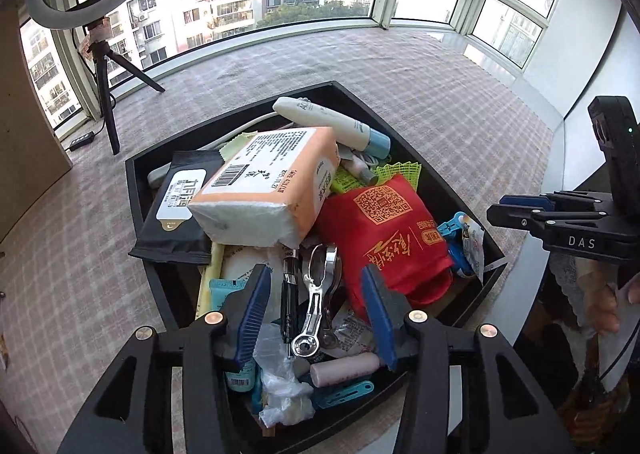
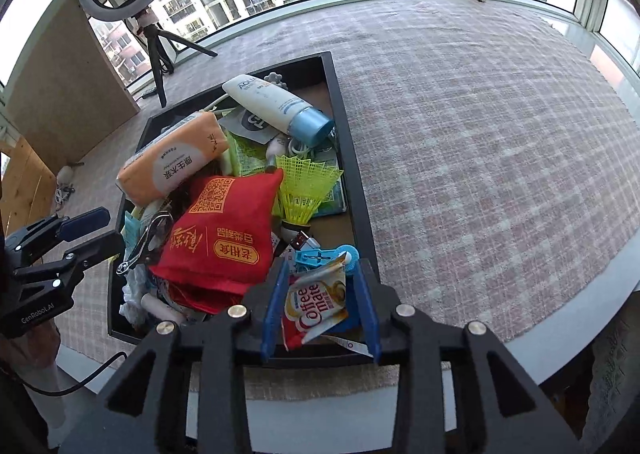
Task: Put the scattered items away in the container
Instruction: 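Carry the clip and sachet over the black tray and open both tools, then move both open tools back over the white USB cables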
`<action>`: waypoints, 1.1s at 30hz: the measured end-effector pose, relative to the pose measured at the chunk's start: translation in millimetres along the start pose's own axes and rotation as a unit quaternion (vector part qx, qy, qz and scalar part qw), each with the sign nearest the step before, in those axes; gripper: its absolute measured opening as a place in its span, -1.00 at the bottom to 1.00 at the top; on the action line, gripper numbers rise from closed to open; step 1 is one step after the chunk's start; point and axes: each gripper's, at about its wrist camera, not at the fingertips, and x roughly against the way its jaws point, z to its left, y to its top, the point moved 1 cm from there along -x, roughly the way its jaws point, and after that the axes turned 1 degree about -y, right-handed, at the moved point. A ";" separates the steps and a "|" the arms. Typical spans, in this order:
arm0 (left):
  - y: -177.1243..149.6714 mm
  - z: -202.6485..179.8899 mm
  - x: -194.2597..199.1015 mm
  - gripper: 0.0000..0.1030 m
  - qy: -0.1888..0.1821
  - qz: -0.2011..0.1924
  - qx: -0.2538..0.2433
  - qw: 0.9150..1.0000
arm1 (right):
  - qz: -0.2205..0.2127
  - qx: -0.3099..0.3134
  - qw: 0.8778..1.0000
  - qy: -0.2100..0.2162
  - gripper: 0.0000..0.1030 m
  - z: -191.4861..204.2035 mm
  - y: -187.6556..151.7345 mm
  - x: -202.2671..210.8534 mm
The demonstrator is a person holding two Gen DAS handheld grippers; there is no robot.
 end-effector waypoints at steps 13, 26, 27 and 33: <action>-17.3 43.0 23.8 -0.13 0.047 -0.008 0.052 0.997 | -0.019 0.048 0.998 0.023 -0.29 38.1 17.4 6.3; -86.0 195.6 93.4 -0.13 0.123 -0.031 0.180 0.976 | -0.024 0.149 0.983 0.102 -0.29 193.2 52.4 -11.2; -92.9 212.8 100.3 -0.13 0.130 -0.032 0.191 0.972 | -0.025 0.160 0.981 0.107 -0.29 212.0 55.3 -12.8; -128.7 314.8 140.5 -0.13 0.164 -0.039 0.250 0.954 | -0.034 0.216 0.967 0.134 -0.29 326.1 69.5 -21.0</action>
